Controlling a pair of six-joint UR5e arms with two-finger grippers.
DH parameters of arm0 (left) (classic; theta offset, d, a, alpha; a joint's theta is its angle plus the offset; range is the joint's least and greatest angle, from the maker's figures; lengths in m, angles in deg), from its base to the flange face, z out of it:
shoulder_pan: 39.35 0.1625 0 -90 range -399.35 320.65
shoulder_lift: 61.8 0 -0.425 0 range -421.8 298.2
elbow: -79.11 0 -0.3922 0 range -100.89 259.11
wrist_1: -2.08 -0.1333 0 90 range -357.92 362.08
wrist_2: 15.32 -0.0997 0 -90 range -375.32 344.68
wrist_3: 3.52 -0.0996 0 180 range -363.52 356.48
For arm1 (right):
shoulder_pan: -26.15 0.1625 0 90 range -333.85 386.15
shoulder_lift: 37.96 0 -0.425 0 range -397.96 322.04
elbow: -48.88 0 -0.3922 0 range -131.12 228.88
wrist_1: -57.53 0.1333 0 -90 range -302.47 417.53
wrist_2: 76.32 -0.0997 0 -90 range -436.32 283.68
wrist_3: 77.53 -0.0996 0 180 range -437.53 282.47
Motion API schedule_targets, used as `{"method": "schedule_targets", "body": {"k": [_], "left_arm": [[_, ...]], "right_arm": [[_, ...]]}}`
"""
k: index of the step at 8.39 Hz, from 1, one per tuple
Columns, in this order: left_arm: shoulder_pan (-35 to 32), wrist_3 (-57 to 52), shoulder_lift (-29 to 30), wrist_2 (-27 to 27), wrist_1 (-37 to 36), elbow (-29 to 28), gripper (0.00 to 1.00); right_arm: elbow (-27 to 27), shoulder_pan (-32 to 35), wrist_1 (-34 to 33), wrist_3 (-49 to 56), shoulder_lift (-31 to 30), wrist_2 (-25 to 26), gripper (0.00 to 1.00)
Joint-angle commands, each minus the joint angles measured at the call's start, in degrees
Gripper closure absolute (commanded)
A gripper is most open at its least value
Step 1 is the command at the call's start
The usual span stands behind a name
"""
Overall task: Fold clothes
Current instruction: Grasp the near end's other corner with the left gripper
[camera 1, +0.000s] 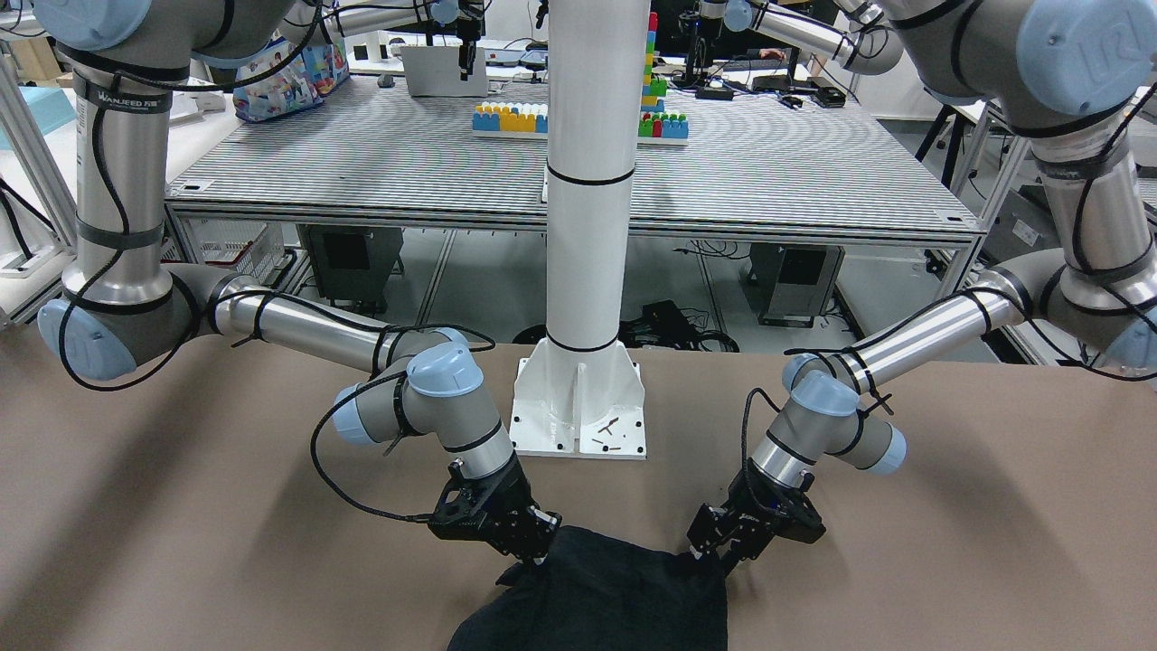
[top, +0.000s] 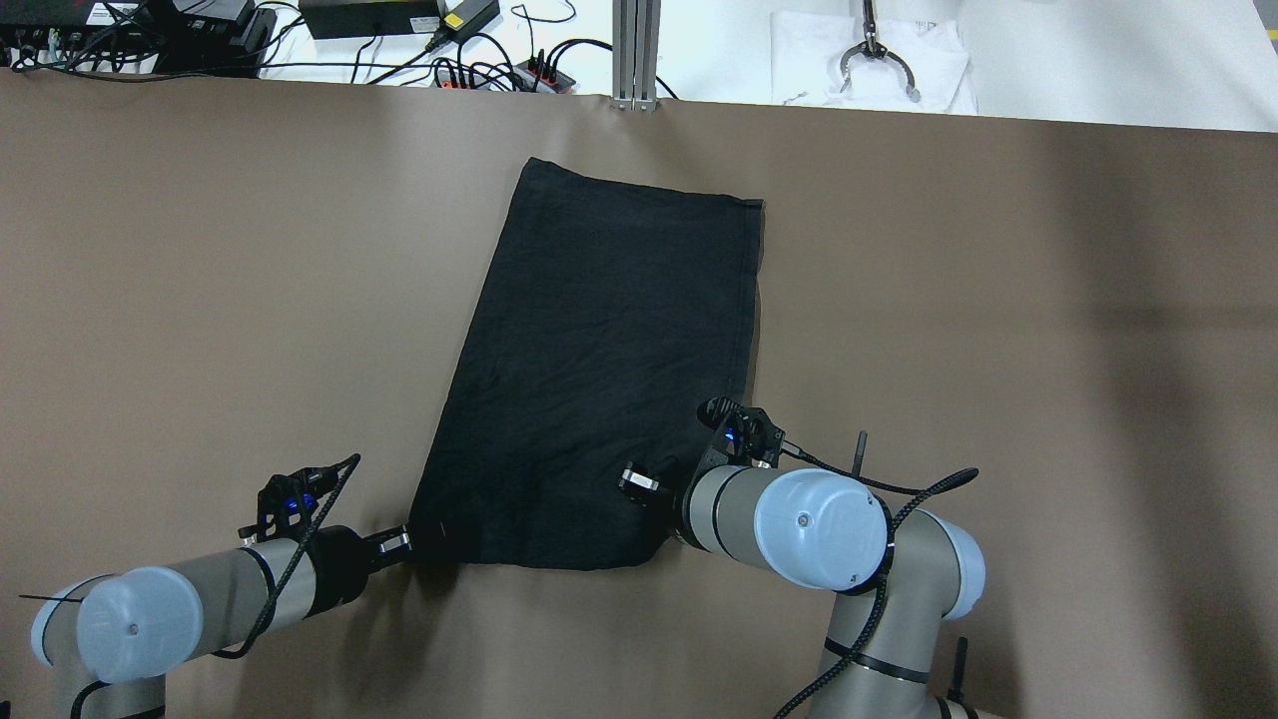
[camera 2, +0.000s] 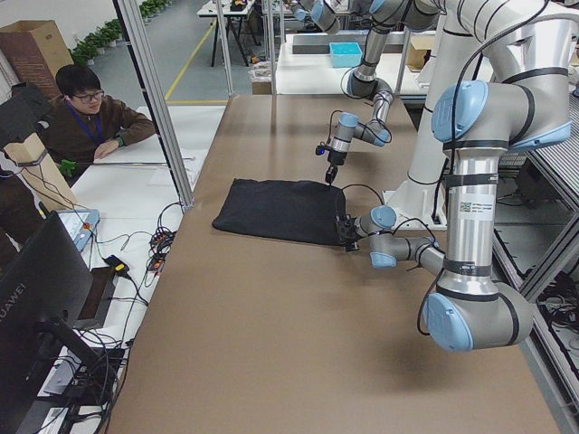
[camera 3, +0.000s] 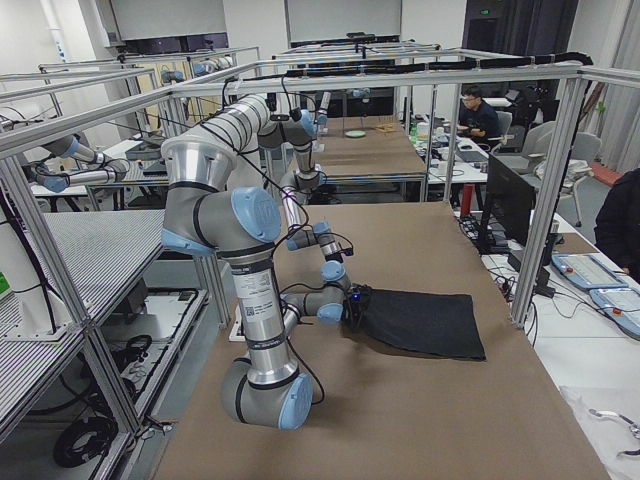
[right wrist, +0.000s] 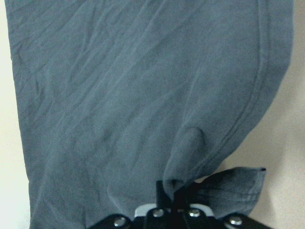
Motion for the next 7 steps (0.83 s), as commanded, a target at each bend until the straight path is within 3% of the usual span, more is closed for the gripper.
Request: {"method": "schedule_targets", "body": {"k": [1, 4, 6, 7], "left_arm": [[-0.12, 0.0, 1.5, 0.06, -0.11, -0.17, 1.0], [-0.82, -0.79, 0.72, 4.01, -0.02, 3.94, 1.0], [-0.13, -0.88, -2.26, 3.67, -0.02, 9.39, 1.0], [1.44, -0.88, -2.71, 3.93, -0.11, 11.94, 1.0]], "right_arm": [[0.06, -0.09, 0.15, 0.0, -0.49, 0.01, 1.0], [3.11, -0.09, -0.11, 0.0, -1.88, -0.78, 1.0], [14.68, -2.62, -0.03, -0.18, -11.86, -5.42, 1.0], [17.87, -4.72, -0.03, -0.7, -14.18, -5.53, 1.0]]}}
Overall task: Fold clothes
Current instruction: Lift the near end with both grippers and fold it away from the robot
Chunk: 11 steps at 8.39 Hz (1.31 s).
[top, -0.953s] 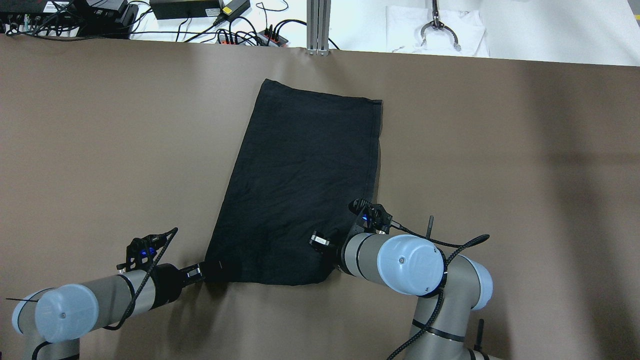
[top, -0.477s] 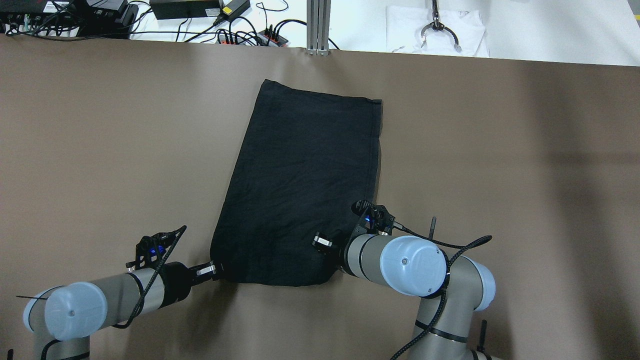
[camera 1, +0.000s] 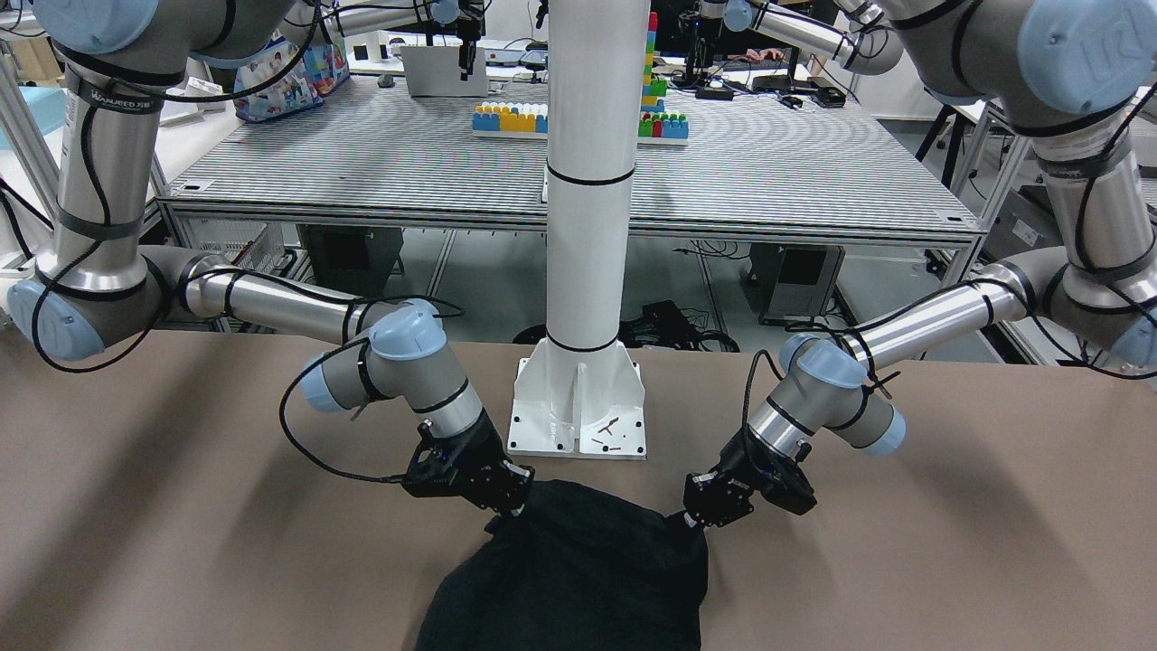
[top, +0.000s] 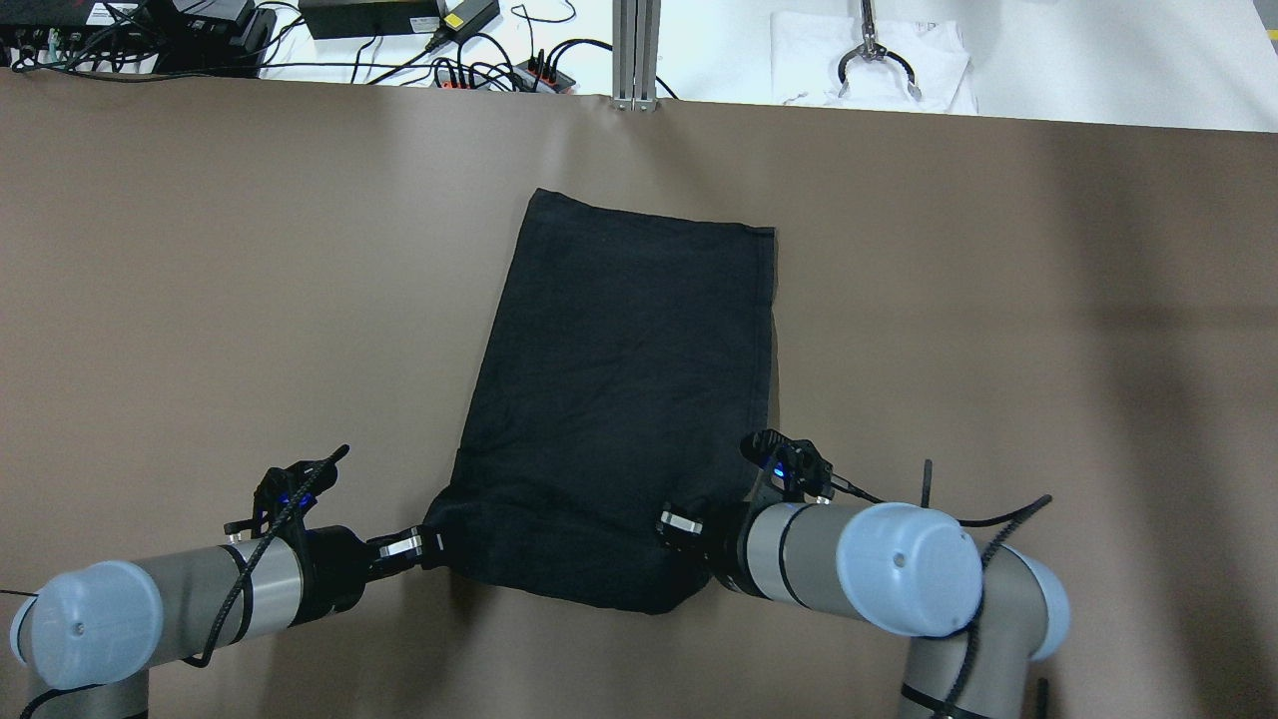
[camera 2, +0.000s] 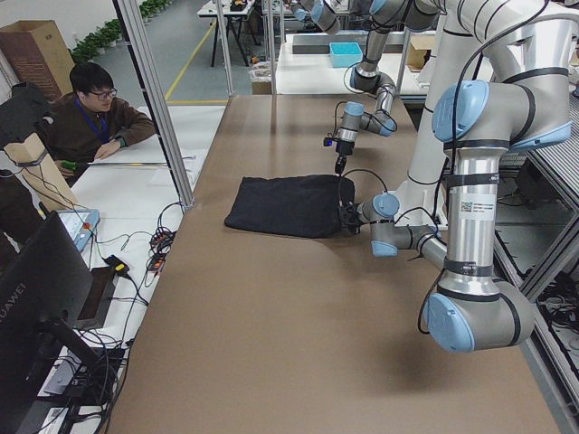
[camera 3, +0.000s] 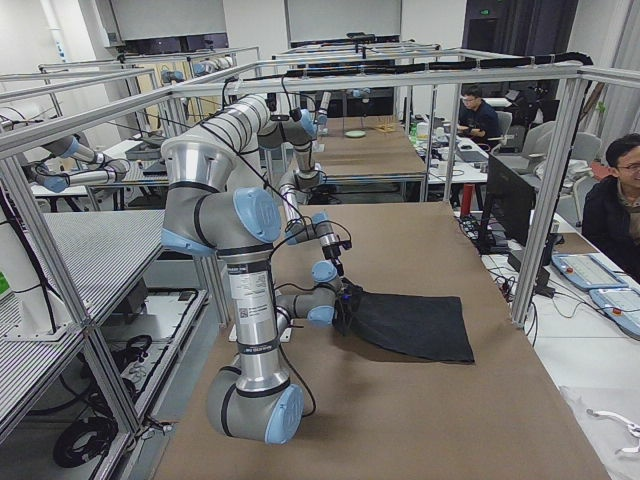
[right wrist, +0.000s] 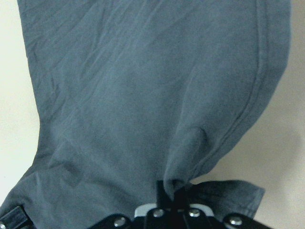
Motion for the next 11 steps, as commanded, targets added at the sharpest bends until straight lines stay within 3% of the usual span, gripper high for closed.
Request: {"method": "schedule_targets", "body": {"k": [1, 3, 5, 8, 10, 11], "left_arm": [[3.61, -0.05, -1.91, 0.36, -0.08, 7.24, 1.0], [4.5, -0.05, -1.04, 0.36, -0.08, 8.49, 1.0], [3.64, -0.57, 2.99, 0.53, -4.27, 7.97, 1.0], [-7.85, -0.49, 14.49, 8.24, -18.5, 6.75, 1.0], [-15.85, -0.4, 21.52, 14.92, -19.15, -1.48, 1.0], [-18.32, -0.31, 24.6, 15.38, -19.07, -6.48, 1.0]], "right_arm": [[8.56, -4.2, -0.01, -0.78, -6.69, -2.56, 1.0], [8.39, -4.21, -0.01, -0.78, -6.08, -3.79, 1.0], [6.9, 1.55, -0.09, 0.36, -5.82, -3.97, 1.0], [3.56, 6.85, -0.36, 1.59, -5.73, -5.9, 1.0], [3.03, 8.61, -0.44, 1.51, -5.64, -5.9, 1.0], [3.03, 9.06, -1.05, 1.51, -5.56, -5.9, 1.0]]}}
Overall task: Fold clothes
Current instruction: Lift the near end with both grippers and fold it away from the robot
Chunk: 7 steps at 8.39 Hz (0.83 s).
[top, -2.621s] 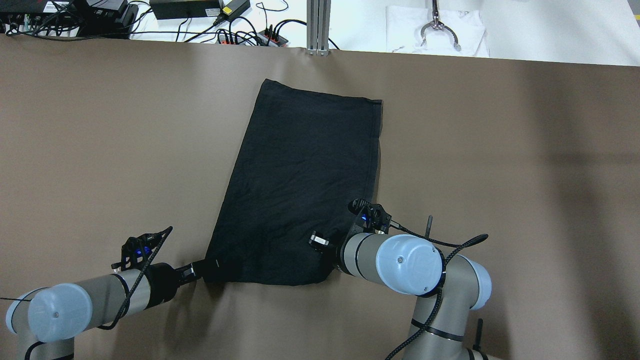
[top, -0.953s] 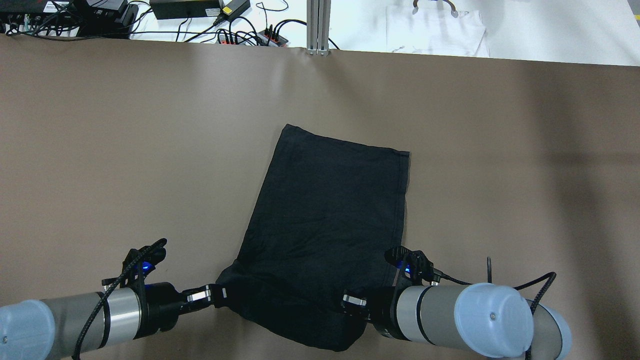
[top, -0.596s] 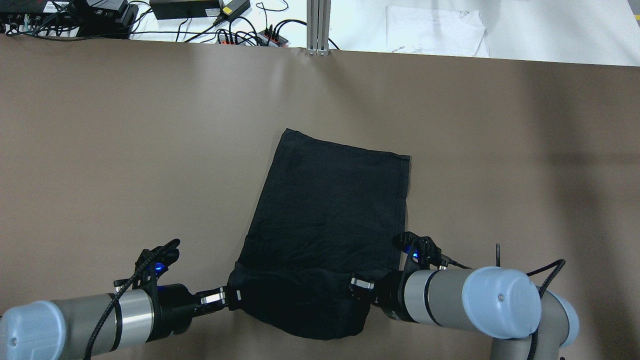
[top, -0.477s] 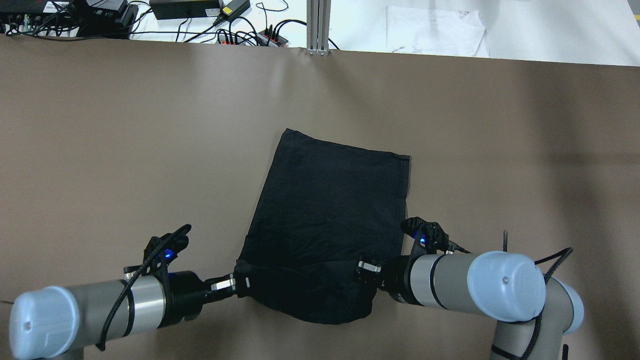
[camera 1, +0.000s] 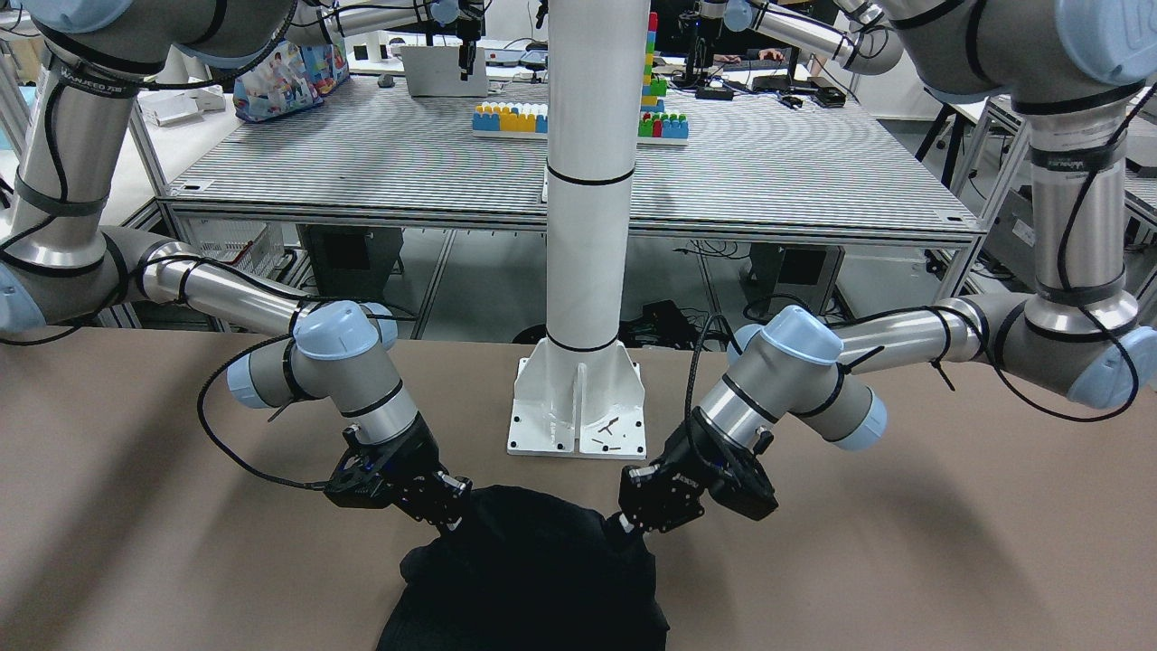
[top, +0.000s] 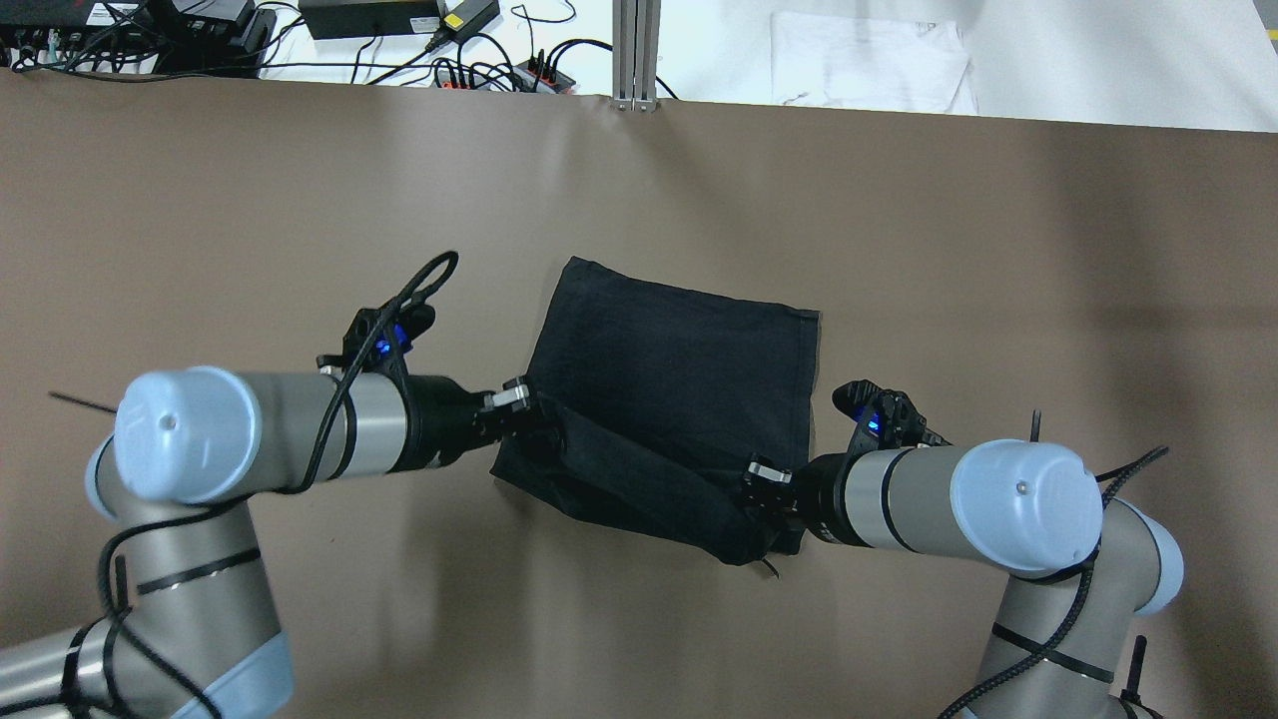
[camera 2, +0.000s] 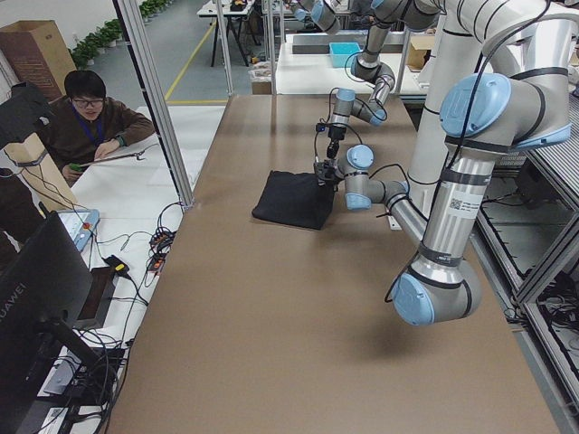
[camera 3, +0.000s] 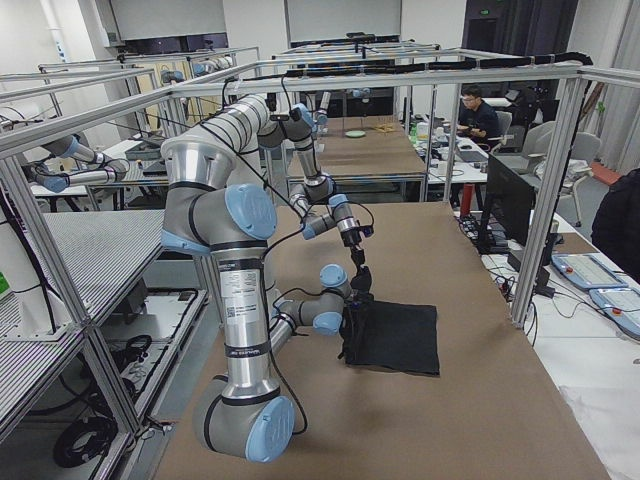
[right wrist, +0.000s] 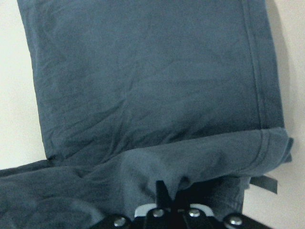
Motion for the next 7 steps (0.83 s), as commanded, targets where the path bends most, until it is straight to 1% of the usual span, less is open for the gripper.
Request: {"method": "schedule_targets", "body": {"k": [1, 2, 3, 4, 5, 6, 7], "left_arm": [[-7.89, 0.2, 9.56, 3.86, -0.67, -12.33, 1.0], [-9.65, 0.2, 11.77, 5.61, -0.5, -15.07, 1.0], [-10.19, 0.2, 11.97, 5.72, -0.5, -15.62, 1.0], [-10.37, 0.2, 12.15, 5.72, -0.41, -16.5, 1.0], [-10.72, 0.2, 12.58, 5.72, -0.32, -17.99, 1.0], [-10.98, 0.2, 14.07, 5.63, -0.15, -20.35, 1.0], [-11.33, 0.2, 15.65, 5.54, -0.06, -22.64, 1.0]], "right_arm": [[-0.46, 2.71, -2.74, -0.07, 1.69, -0.11, 1.0], [-2.64, 4.03, -6.33, -0.5, 6.14, -0.19, 1.0], [-5.8, 5.87, -10.63, -0.33, 10.71, -0.19, 1.0], [-9.83, 7.2, -12.23, -0.24, 14.15, -0.19, 1.0], [-13.35, 7.99, -12.16, 0.02, 15.4, -0.19, 1.0], [-14.69, 8.26, -11.99, 0.02, 15.59, -0.19, 1.0], [-14.7, 8.44, -12.16, -0.07, 15.68, -0.19, 1.0]]}}
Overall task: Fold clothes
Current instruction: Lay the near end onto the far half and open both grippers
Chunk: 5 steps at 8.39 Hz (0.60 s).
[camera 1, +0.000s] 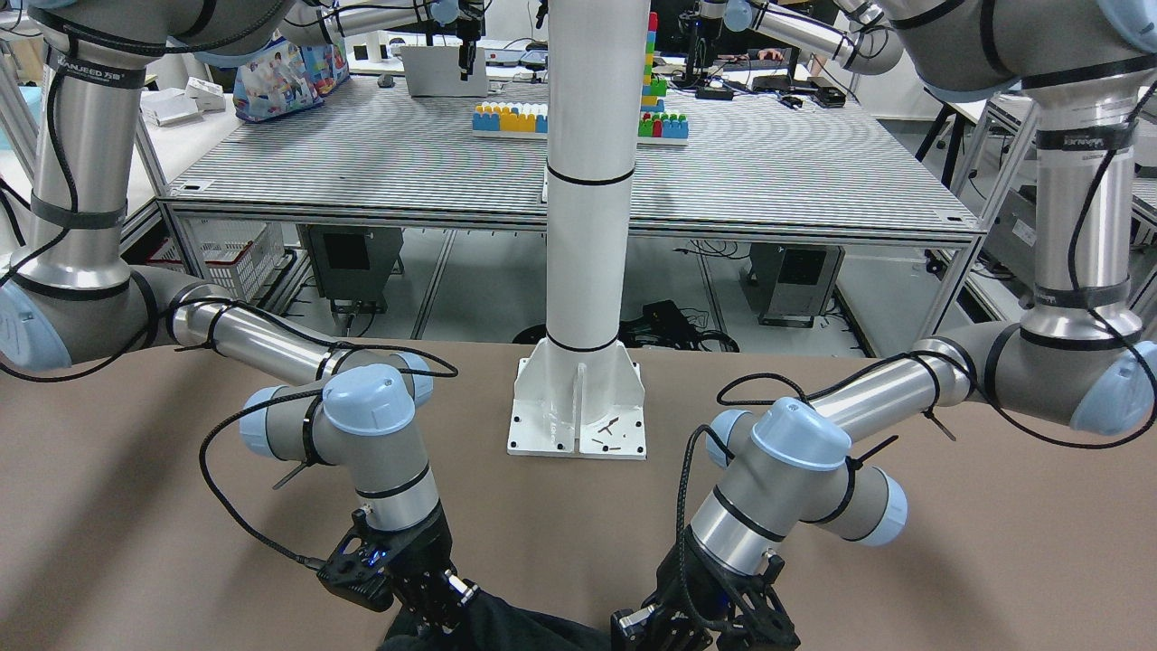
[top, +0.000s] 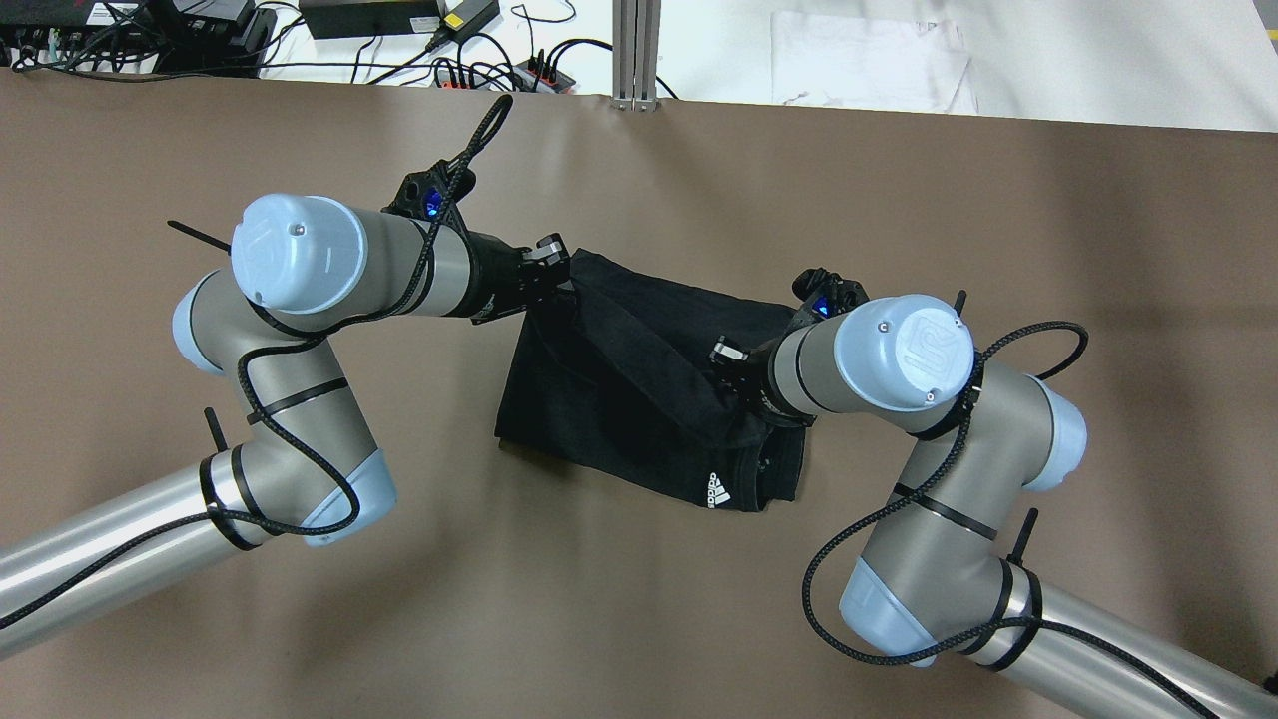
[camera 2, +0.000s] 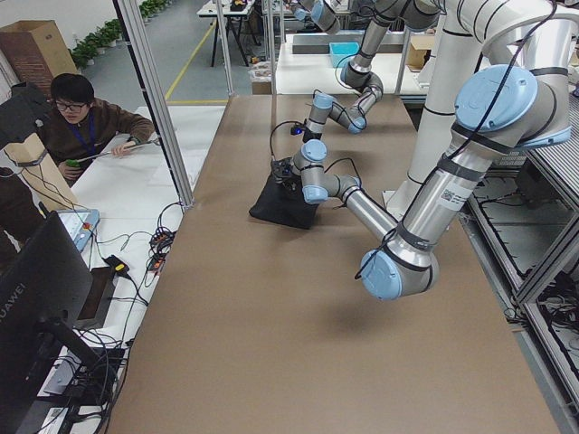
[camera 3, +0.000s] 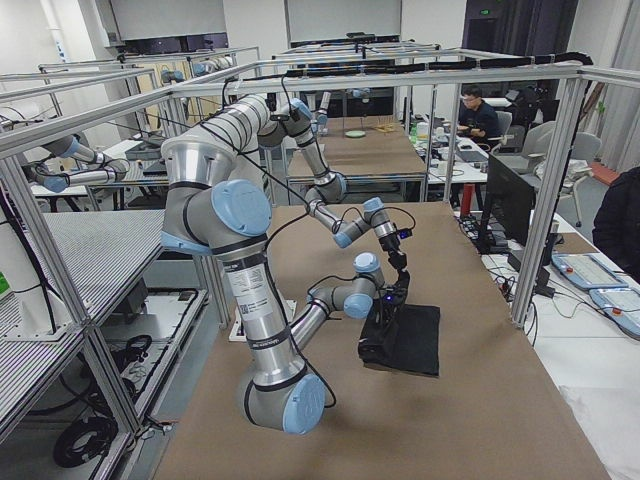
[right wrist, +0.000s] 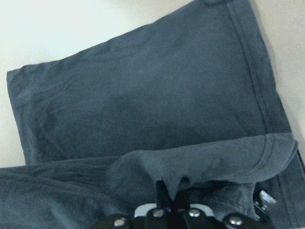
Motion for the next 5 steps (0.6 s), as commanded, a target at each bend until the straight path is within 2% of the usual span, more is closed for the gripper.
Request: {"method": "schedule_targets", "body": {"k": [1, 4, 5], "left_arm": [[-1.44, 0.0, 3.47, -0.09, 0.3, -6.14, 1.0], [-1.62, 0.26, 5.5, -0.62, 3.01, -11.69, 1.0], [-1.53, 1.05, 5.76, -1.23, 3.12, -11.79, 1.0]], "right_arm": [[-2.43, 0.86, -0.47, 0.09, 1.05, 0.0, 1.0], [-2.96, 0.94, -0.47, -0.18, 1.31, 0.09, 1.0], [-3.05, 0.86, -0.47, -0.09, 1.31, 0.09, 0.25]]}}
